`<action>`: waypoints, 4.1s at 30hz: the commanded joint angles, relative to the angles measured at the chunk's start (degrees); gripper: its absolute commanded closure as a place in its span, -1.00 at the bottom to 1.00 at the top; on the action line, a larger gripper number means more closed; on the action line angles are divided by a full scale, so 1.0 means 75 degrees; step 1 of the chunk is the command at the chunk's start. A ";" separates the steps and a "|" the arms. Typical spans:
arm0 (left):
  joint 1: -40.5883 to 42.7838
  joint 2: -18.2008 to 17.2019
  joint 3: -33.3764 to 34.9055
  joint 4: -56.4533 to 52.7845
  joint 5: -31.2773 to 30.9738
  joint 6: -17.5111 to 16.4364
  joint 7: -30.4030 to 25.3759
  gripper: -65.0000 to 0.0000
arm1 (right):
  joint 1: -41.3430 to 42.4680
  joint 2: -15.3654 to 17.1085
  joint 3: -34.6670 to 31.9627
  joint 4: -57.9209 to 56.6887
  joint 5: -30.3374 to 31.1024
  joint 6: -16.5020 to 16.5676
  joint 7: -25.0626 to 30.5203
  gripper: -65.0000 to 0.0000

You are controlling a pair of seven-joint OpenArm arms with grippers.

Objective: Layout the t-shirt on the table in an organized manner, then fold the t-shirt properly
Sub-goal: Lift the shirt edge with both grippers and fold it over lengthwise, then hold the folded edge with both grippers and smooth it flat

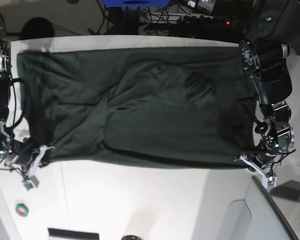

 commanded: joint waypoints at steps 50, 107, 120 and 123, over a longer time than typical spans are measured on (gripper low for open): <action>0.5807 0.0077 -0.0699 0.6030 -0.2749 -0.0015 0.1232 1.00 | -0.3406 0.0148 0.1941 0.3256 0.0133 0.0014 0.0166 0.98; 0.6030 0.0147 -0.0288 0.4787 -0.1752 0.0032 0.0306 0.45 | -0.4332 -0.0251 0.2469 0.3654 0.0122 0.0014 -0.0115 0.26; 0.6218 0.0686 -0.2082 0.6370 -0.1822 -0.0003 0.0318 -0.56 | -0.5094 -0.0989 0.3922 0.6116 0.0122 0.0014 -0.1217 0.15; 0.6101 0.0827 -0.2422 0.6253 -0.2127 -0.0495 0.0318 -0.58 | -0.5282 -0.1200 0.4028 0.6338 0.0122 0.0014 -0.1205 0.15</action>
